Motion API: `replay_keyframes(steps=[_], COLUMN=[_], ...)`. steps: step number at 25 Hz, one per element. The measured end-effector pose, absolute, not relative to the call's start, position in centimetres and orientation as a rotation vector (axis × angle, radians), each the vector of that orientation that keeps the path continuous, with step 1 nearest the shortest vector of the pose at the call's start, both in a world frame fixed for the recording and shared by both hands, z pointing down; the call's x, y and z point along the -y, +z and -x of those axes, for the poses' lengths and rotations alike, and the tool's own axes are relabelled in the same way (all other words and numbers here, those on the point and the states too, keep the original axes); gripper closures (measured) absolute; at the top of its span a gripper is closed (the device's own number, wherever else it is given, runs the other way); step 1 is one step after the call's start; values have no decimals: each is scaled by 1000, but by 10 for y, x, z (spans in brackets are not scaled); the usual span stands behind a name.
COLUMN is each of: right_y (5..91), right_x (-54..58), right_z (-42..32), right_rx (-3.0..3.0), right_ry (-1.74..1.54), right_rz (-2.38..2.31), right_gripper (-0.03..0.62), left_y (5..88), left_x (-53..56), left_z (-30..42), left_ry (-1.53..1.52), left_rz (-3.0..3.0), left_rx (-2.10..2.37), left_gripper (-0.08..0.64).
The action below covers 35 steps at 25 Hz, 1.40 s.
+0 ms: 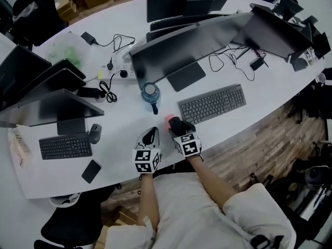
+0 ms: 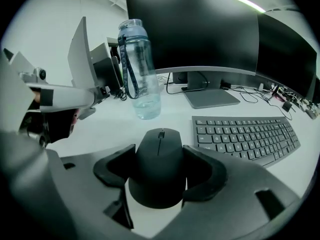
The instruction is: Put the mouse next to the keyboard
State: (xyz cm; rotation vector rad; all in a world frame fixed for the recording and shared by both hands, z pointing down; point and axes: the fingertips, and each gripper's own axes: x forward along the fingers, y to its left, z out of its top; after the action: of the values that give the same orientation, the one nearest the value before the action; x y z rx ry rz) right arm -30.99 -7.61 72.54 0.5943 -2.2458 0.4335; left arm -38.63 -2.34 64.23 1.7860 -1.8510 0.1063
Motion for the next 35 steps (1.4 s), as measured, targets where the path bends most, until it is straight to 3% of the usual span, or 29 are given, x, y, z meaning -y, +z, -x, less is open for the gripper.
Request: replay_keyframes(steps=[16,35], right_y=[696,683], right_x=[109,187], right_z=[290,243], right_rx=[2284,2354], right_ry=[312,392], right_rz=[-641,-482], right_gripper=[287,287], left_y=[641,627], left_x=[46,112], left_z=[354,297], left_ry=[128,156], left_rz=[-1852,-1753], left_rx=[1764,1859], left_gripper=[535,535])
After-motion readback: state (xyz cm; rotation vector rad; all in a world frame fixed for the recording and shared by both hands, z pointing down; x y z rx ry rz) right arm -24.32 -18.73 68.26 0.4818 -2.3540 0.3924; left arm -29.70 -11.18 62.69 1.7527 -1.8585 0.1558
